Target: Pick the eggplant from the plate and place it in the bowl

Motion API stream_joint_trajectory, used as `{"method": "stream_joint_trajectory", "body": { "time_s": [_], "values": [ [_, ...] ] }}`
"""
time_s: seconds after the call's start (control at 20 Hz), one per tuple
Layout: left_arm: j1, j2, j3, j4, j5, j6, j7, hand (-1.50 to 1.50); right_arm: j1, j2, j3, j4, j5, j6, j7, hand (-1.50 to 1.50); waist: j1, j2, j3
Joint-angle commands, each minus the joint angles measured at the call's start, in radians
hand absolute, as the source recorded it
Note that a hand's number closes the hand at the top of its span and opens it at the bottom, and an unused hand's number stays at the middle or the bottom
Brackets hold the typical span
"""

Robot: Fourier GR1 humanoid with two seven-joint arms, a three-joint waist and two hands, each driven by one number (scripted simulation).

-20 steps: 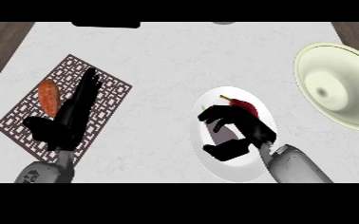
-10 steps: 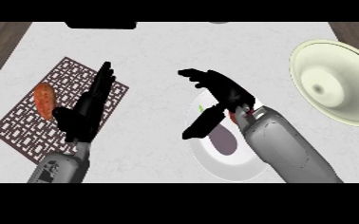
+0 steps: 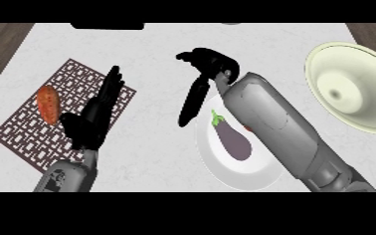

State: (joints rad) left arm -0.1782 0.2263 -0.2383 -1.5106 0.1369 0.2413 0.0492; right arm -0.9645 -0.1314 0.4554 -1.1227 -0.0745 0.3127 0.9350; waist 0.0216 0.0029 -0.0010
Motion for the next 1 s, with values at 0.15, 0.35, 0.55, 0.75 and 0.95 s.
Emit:
{"method": "stream_joint_trajectory", "body": {
  "time_s": [0.15, 0.35, 0.55, 0.75, 0.95],
  "values": [
    [-0.033, 0.001, 0.023, -0.005, 0.002, -0.007, 0.043, 0.0, -0.058, 0.024, 0.001, 0.192, -0.055, 0.175, 0.116, -1.5, -0.01, -0.001, 0.001],
    [0.001, 0.003, 0.029, 0.007, -0.012, -0.011, 0.001, 0.0, -0.064, 0.043, 0.04, 0.24, -0.055, 0.212, 0.155, -1.5, -0.013, -0.003, 0.0],
    [0.004, 0.012, 0.04, -0.049, -0.008, -0.013, 0.058, 0.0, 0.002, -0.013, 0.039, 0.237, -0.073, 0.27, 0.097, -1.5, -0.019, -0.005, 0.001],
    [0.063, -0.019, 0.027, -0.023, -0.035, -0.02, -0.032, 0.0, -0.001, 0.01, 0.005, 0.211, -0.098, 0.271, 0.145, -1.5, -0.019, -0.005, 0.001],
    [0.04, 0.008, 0.092, 0.012, 0.007, -0.084, -0.026, 0.0, 0.108, -0.005, -0.004, 0.073, -0.089, 0.213, 0.166, -1.5, -0.028, -0.006, 0.001]
  ]
}}
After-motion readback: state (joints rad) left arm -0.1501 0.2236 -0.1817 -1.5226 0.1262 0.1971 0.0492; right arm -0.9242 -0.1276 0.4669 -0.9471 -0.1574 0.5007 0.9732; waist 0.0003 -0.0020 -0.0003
